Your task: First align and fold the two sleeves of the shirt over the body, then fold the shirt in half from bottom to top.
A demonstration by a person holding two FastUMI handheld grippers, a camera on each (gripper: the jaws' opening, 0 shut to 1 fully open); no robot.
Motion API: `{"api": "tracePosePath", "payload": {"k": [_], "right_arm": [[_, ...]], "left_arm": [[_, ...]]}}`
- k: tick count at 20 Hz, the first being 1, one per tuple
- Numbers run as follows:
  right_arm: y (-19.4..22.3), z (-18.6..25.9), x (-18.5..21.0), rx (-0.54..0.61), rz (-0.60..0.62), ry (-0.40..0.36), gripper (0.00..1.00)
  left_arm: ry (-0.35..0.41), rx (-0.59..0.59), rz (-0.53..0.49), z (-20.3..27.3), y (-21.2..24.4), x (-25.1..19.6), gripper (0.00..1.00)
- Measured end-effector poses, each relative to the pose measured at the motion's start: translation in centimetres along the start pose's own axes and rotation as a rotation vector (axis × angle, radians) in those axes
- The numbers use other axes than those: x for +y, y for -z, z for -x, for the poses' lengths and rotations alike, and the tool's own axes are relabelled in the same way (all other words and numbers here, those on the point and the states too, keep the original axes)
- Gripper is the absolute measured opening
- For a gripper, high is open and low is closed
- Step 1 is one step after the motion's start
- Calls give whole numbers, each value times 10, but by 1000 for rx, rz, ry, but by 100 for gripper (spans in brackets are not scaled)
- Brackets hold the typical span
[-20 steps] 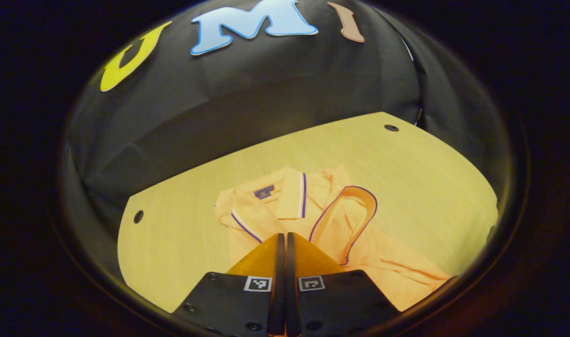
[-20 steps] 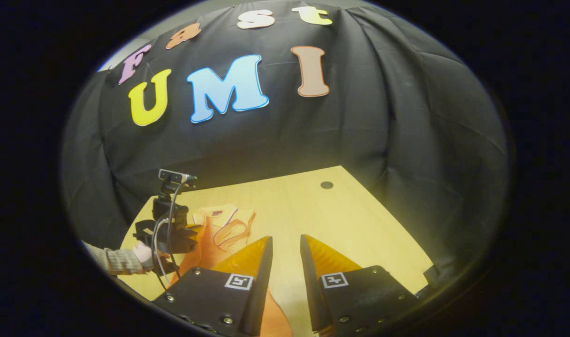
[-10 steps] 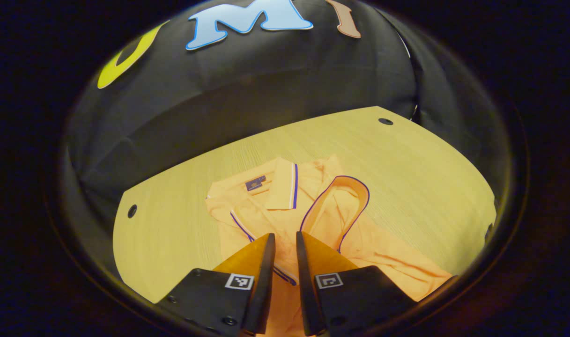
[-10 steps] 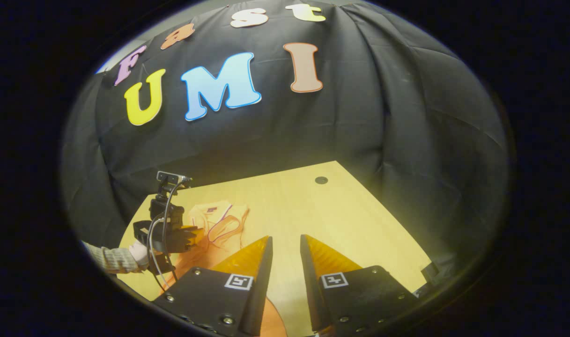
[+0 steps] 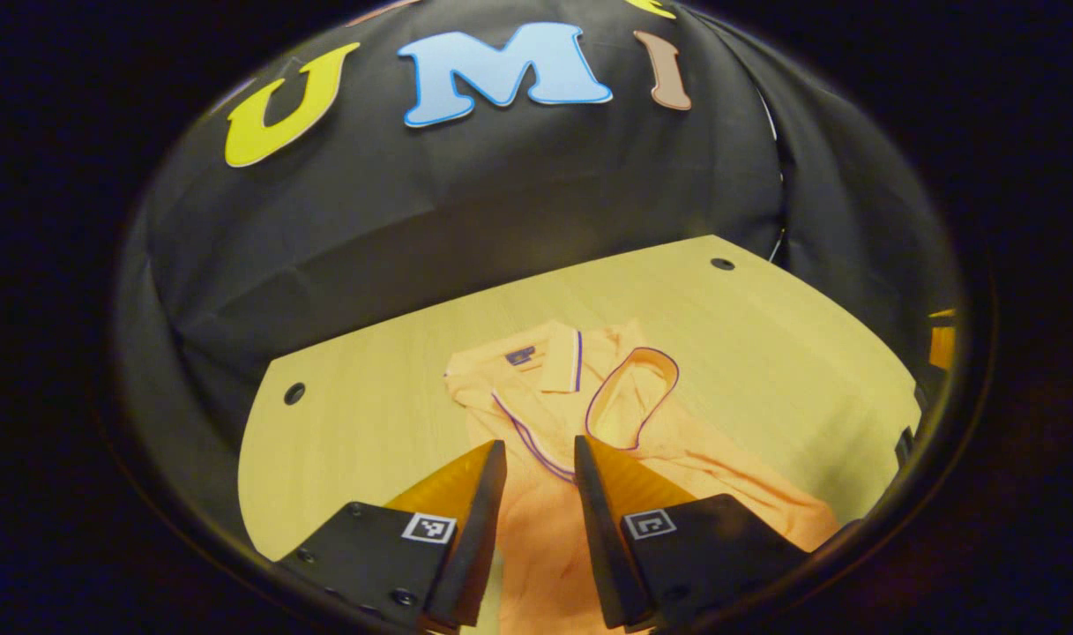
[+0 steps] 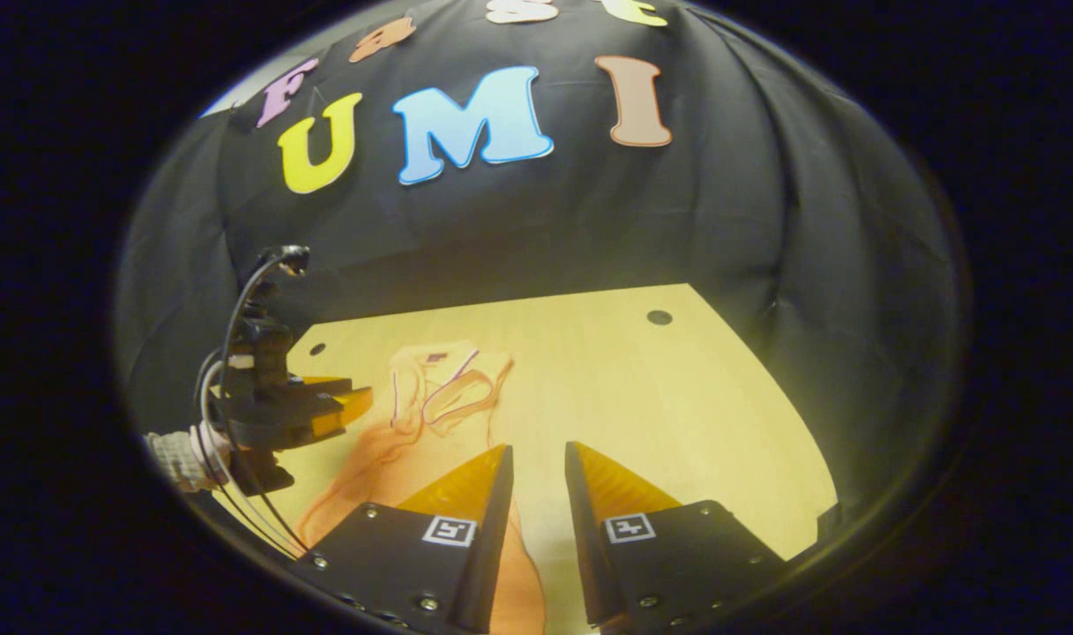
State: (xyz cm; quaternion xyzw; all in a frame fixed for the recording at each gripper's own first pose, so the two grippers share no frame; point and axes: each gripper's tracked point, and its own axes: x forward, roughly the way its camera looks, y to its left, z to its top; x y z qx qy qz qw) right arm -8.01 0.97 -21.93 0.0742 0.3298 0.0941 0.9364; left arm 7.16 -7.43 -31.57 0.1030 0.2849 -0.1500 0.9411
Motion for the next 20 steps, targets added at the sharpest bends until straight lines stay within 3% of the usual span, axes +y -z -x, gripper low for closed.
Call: {"api": "tracePosePath", "payload": {"k": [2,5,6,10,12,14,15,16,20], "right_arm": [[15,-9,9,38,30,-29,36],[47,-13,18,107,83,-68,39],[58,-14,20,136,105,-79,39],[102,-17,24,242,163,-113,39],[122,-16,23,300,197,-118,40],[141,-14,24,353,231,-125,40],[150,-12,25,379,241,-131,40],[159,-6,26,400,247,-135,40],[190,-3,28,493,254,-140,51]], "left_arm": [[-22,13,-13,25,19,11,64],[-40,48,-26,58,56,20,64],[-45,66,-29,68,71,21,58],[-62,146,-19,104,129,24,53],[-73,187,-8,117,154,25,69],[-76,223,-4,129,177,23,59],[-74,239,-5,134,186,22,59],[-69,254,-6,139,192,20,70],[-16,309,-2,152,216,2,74]]}}
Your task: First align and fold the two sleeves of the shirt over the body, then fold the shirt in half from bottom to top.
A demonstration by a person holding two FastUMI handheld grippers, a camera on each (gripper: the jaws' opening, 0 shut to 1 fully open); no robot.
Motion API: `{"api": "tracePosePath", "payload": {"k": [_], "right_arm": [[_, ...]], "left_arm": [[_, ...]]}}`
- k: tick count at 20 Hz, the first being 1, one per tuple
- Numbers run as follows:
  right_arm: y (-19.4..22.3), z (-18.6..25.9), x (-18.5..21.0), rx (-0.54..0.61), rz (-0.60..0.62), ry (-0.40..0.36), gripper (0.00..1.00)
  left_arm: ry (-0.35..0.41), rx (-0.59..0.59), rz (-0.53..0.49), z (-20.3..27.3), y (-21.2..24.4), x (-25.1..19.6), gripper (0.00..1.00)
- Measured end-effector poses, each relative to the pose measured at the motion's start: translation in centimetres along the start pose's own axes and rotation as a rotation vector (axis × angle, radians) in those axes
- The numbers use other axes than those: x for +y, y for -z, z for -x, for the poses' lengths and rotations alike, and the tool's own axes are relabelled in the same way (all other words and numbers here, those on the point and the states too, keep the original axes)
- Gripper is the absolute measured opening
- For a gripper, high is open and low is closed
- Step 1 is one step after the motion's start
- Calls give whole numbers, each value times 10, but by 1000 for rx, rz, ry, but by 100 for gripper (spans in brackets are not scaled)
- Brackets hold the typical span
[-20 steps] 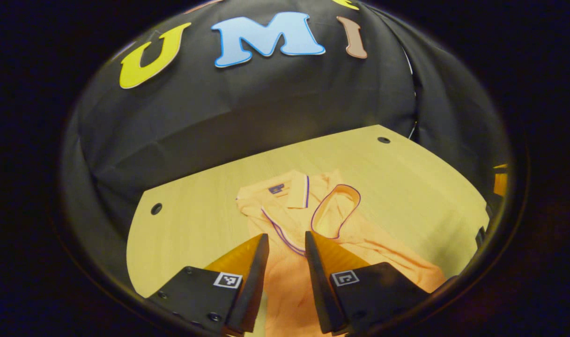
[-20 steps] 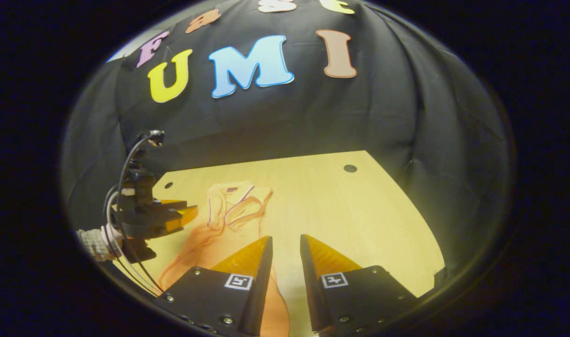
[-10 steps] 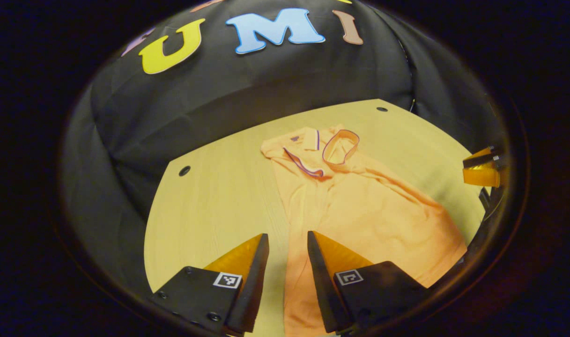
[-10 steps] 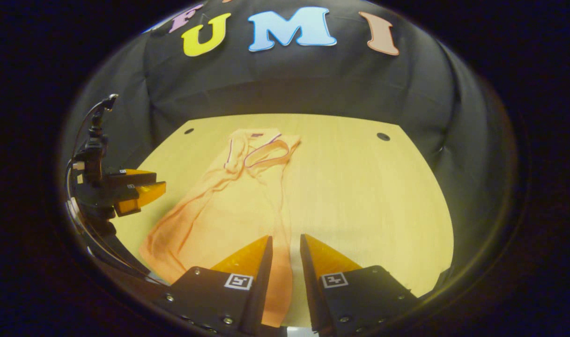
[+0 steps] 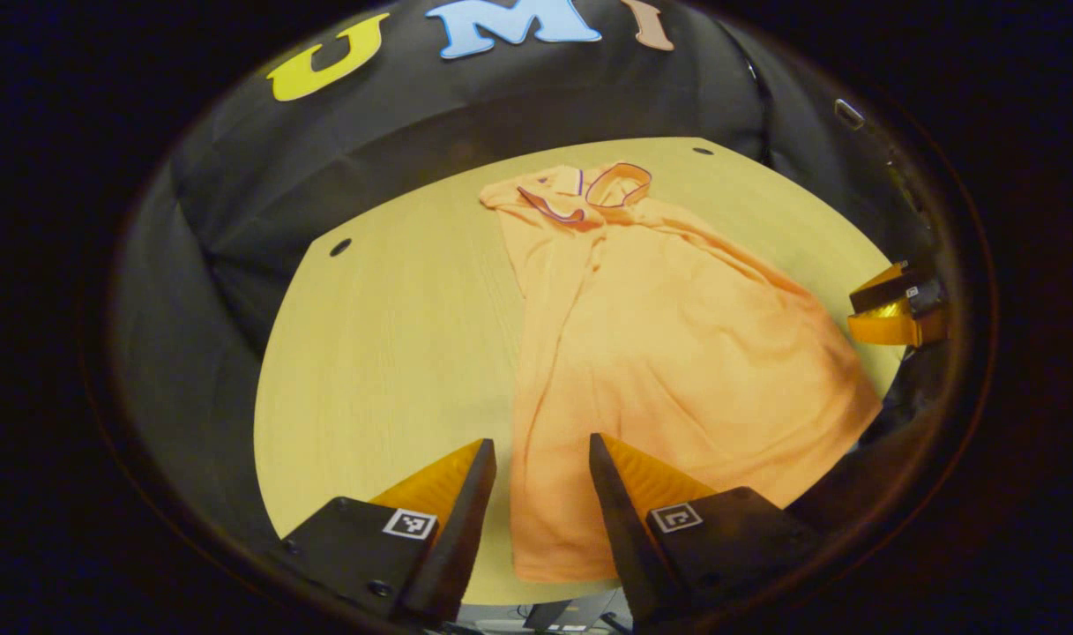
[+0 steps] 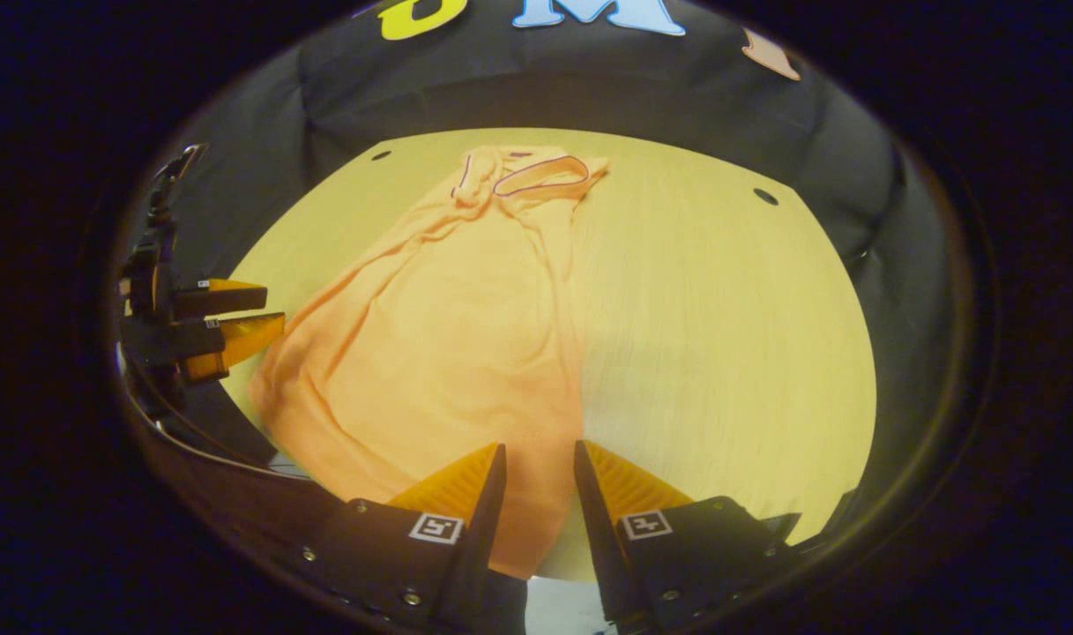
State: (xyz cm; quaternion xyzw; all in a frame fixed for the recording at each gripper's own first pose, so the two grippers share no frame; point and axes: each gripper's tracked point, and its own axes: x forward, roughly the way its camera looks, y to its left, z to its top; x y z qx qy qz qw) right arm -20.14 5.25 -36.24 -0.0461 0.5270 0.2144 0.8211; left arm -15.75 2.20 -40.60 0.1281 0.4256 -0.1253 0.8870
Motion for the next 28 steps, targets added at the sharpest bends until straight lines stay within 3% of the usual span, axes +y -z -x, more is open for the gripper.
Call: {"api": "tracePosePath", "payload": {"k": [3,4,5,7,16,18,22,25,27,28], "right_arm": [[19,-2,0,58,-4,12,51],[25,-2,0,72,-8,15,46],[30,-2,-1,84,-12,18,46],[39,-4,-1,113,-20,22,51],[60,-15,2,213,2,40,51],[59,-16,3,229,27,42,57],[59,-18,3,325,19,44,58],[59,-19,5,391,21,52,59],[56,-20,6,407,24,48,57],[55,-20,5,399,21,53,54]], "left_arm": [[47,37,15,2,13,-15,82],[58,50,16,2,19,-20,89],[66,67,10,3,25,-23,87],[72,96,-13,3,35,-27,94],[75,215,12,-5,62,-38,93],[82,235,27,-7,63,-37,94],[102,295,130,-11,61,-37,94],[109,320,107,-12,58,-38,93],[116,303,103,-16,52,-39,87],[122,281,106,-19,48,-41,77]]}}
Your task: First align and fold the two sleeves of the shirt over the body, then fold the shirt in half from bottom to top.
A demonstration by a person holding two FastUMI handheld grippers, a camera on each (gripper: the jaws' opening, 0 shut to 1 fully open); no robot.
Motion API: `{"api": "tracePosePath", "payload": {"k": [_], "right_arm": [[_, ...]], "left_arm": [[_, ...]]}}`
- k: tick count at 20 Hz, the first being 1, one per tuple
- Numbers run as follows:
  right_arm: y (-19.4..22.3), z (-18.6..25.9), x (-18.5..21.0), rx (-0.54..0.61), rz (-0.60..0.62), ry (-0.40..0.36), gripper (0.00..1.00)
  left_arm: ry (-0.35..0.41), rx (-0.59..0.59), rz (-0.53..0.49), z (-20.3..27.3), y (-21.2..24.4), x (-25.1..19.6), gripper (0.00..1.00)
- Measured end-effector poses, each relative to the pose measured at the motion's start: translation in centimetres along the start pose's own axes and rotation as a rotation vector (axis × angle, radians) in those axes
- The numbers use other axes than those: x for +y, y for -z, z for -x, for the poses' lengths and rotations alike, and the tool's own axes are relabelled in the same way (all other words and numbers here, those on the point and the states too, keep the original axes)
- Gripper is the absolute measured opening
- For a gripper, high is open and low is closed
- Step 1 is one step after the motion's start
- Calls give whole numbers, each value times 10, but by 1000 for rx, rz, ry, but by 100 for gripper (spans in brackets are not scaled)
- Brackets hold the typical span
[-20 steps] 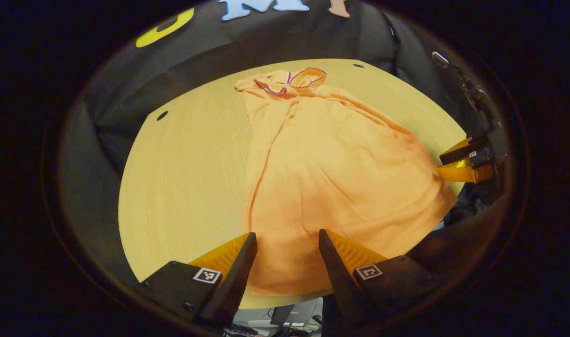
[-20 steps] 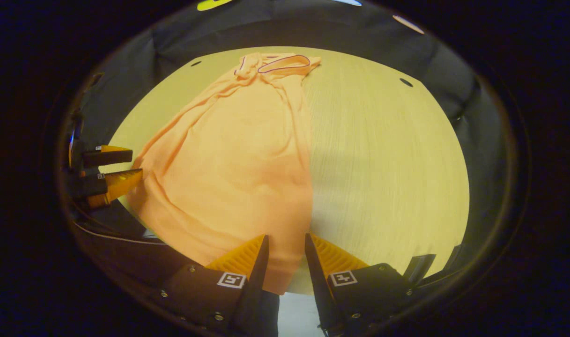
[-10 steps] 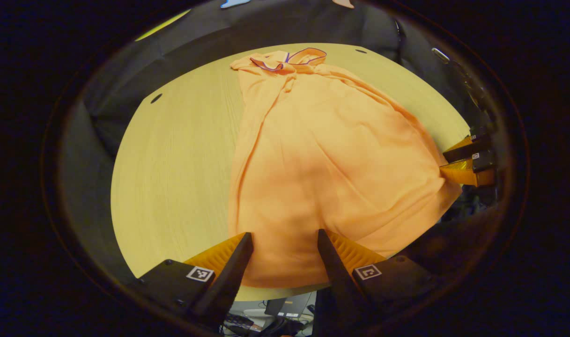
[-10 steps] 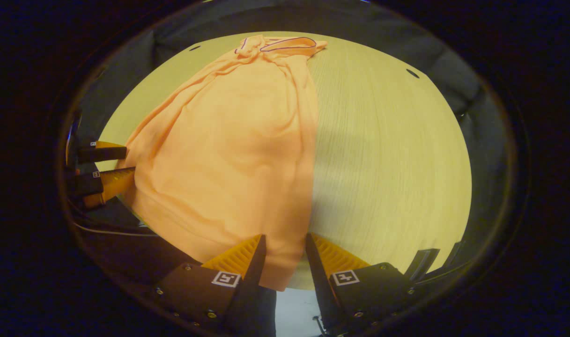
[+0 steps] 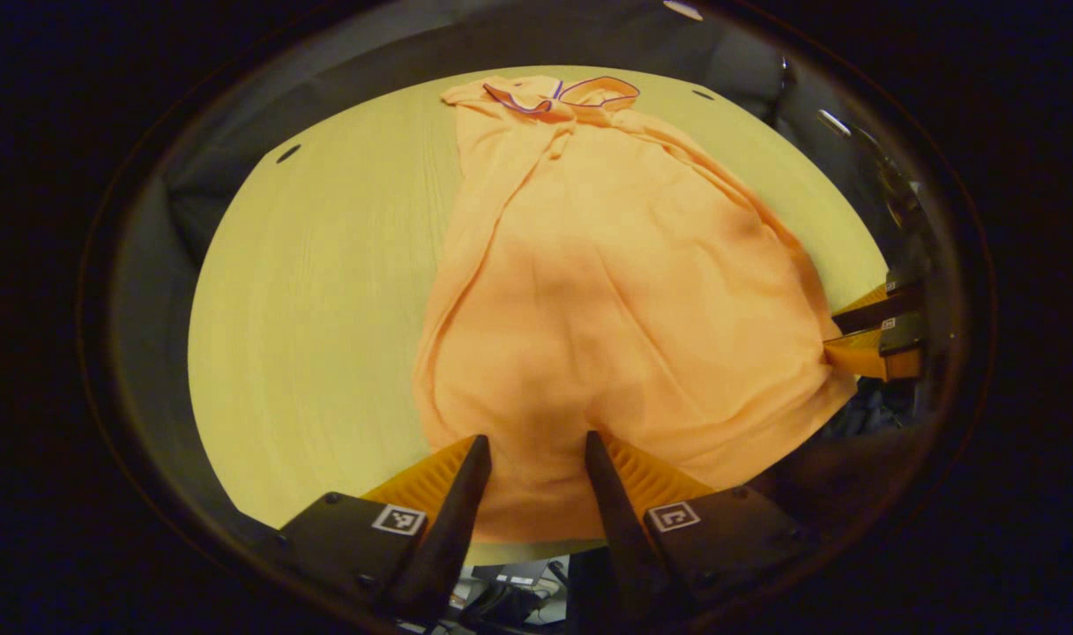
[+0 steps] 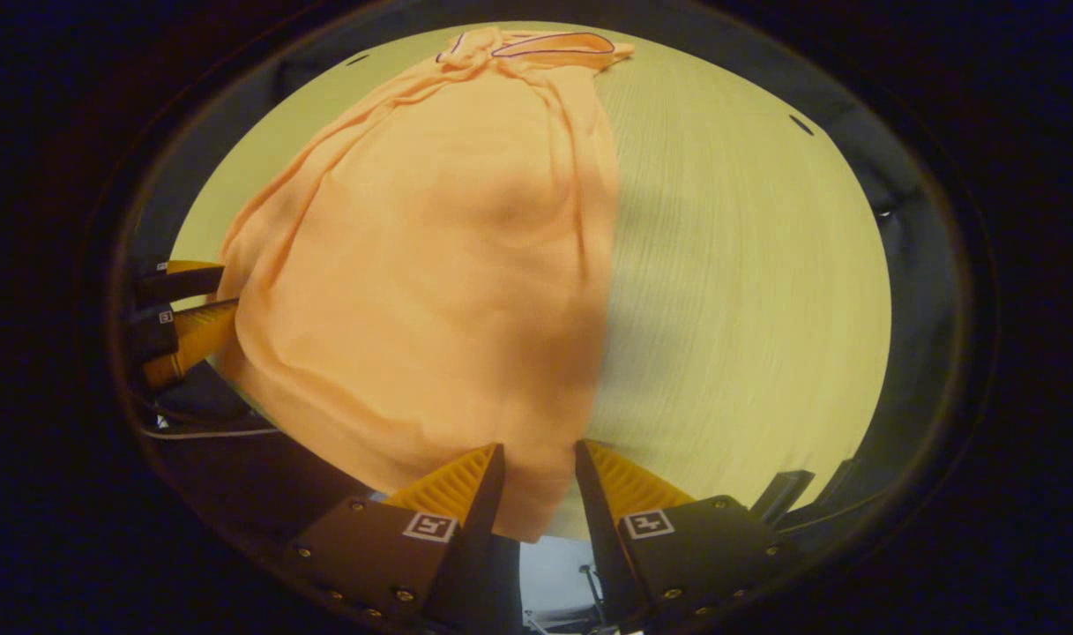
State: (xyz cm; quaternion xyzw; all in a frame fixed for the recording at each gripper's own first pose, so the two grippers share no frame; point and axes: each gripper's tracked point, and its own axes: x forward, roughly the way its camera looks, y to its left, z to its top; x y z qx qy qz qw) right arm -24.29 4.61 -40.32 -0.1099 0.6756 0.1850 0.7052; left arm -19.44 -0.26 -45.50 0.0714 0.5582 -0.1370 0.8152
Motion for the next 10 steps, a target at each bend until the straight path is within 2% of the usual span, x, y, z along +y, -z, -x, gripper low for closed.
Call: {"api": "tracePosePath", "payload": {"k": [1,2,3,4,5,7,10], "right_arm": [[2,-2,1,1,-5,-1,35],[0,-1,1,-1,2,-2,29],[-4,0,-1,-9,-1,8,28],[-2,1,-1,-22,-21,16,14],[-2,1,-1,-26,-16,18,1],[-3,1,-1,-39,-22,10,1],[-20,8,1,-84,-75,-36,1]], "left_arm": [[5,-12,6,-2,-5,-2,64],[11,-15,6,-3,-7,-4,39],[14,1,2,-3,-8,-4,31],[29,-19,16,-3,-12,-6,28],[26,-3,29,-2,-11,-7,13],[31,-14,49,-2,-14,-7,7],[-6,-46,37,2,-26,4,7]]}}
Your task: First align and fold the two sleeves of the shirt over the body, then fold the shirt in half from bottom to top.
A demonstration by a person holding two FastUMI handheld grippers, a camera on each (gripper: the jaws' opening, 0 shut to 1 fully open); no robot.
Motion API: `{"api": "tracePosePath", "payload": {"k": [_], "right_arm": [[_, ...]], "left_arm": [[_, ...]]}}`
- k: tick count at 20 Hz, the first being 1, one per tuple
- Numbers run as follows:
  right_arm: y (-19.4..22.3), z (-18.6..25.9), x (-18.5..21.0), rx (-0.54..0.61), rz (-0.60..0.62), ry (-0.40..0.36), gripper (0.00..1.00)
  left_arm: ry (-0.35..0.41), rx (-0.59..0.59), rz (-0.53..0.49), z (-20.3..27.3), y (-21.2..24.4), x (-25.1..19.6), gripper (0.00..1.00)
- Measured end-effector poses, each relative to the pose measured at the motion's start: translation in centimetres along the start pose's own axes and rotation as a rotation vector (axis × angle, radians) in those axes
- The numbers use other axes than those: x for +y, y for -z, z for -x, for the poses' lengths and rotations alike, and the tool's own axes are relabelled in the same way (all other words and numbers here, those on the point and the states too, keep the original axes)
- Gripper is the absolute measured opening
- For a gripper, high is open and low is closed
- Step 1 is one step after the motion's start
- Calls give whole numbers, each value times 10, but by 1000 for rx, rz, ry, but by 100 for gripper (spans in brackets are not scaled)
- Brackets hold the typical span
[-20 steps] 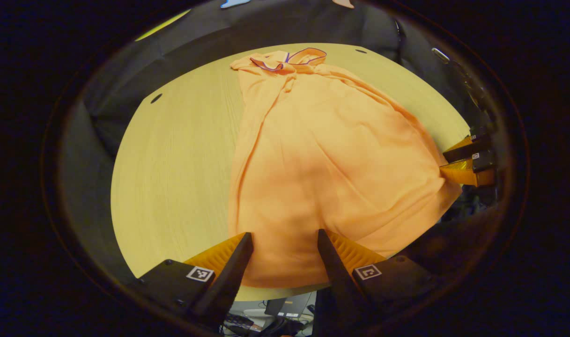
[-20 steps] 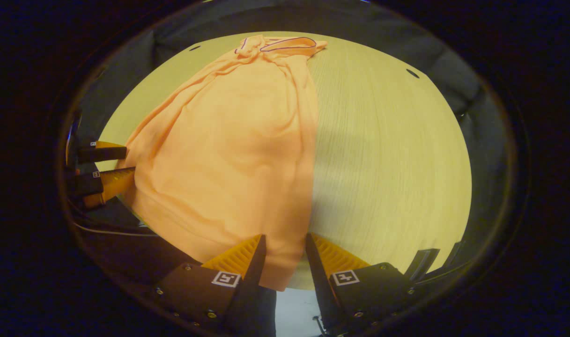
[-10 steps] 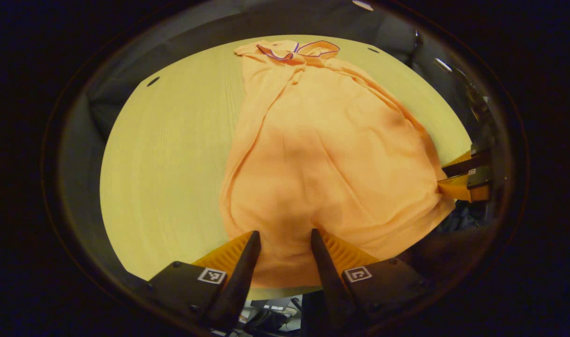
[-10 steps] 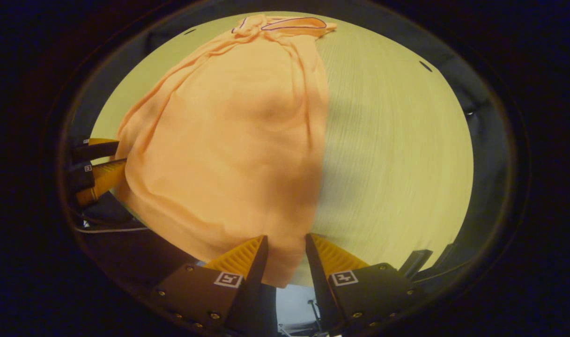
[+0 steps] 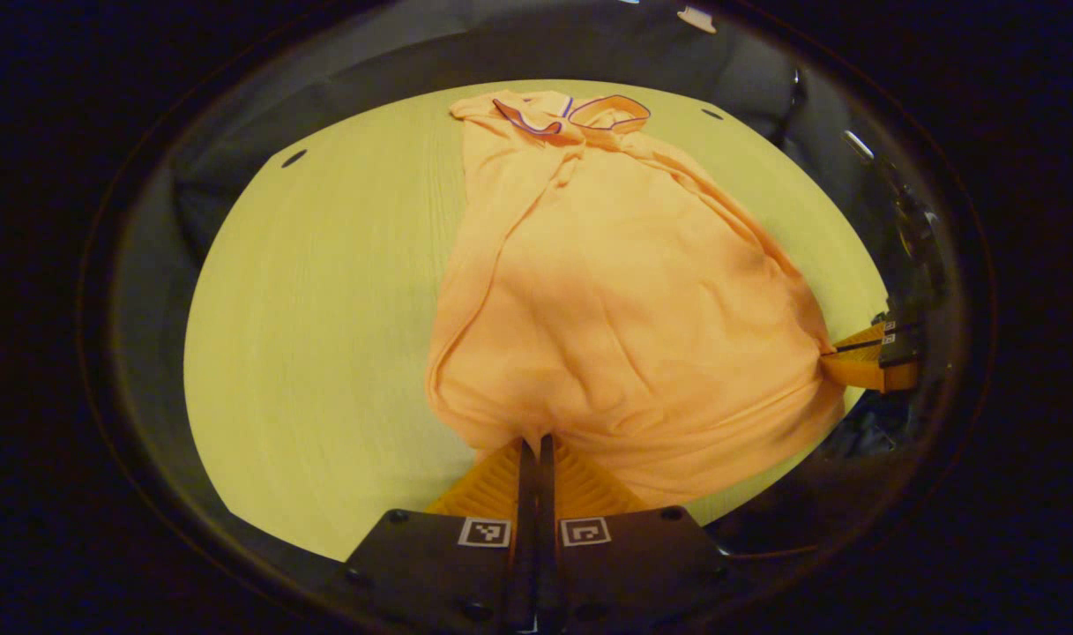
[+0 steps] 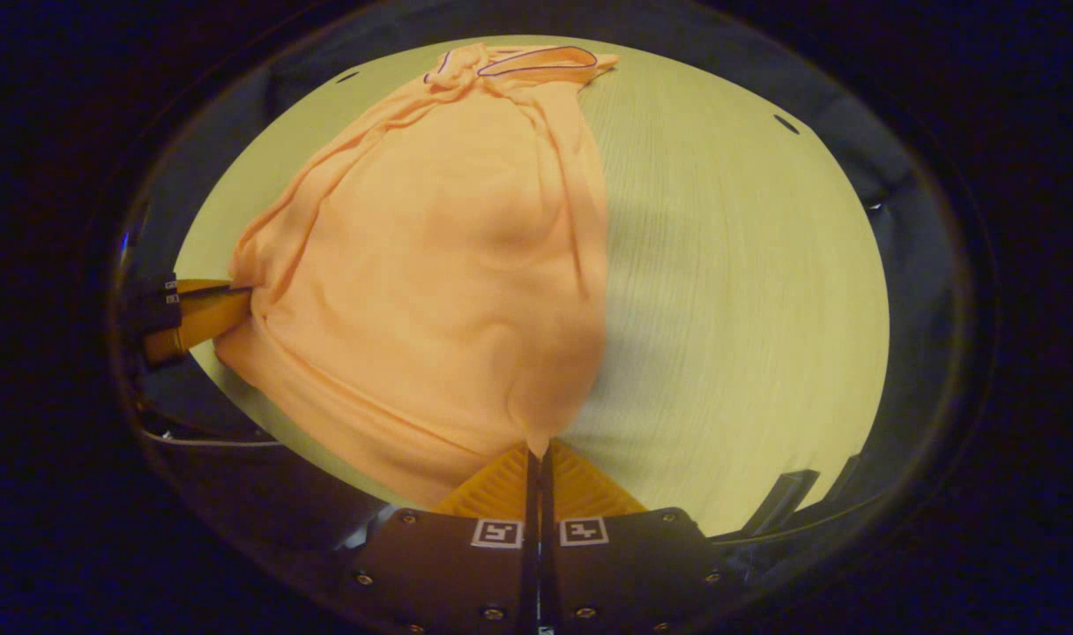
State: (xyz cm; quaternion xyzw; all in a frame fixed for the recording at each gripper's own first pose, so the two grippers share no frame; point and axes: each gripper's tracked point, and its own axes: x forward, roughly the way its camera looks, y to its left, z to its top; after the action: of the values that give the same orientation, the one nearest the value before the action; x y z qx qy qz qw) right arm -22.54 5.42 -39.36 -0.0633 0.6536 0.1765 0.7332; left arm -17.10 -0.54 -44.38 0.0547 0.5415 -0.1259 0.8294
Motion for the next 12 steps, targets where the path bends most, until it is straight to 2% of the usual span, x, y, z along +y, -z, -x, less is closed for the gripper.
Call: {"api": "tracePosePath", "payload": {"k": [5,12], "right_arm": [[-57,24,-8,-105,-15,-9,0],[-186,73,-26,-356,-28,3,1]], "left_arm": [[-6,-88,16,17,-55,12,6],[-24,-256,51,40,-172,37,7]]}}
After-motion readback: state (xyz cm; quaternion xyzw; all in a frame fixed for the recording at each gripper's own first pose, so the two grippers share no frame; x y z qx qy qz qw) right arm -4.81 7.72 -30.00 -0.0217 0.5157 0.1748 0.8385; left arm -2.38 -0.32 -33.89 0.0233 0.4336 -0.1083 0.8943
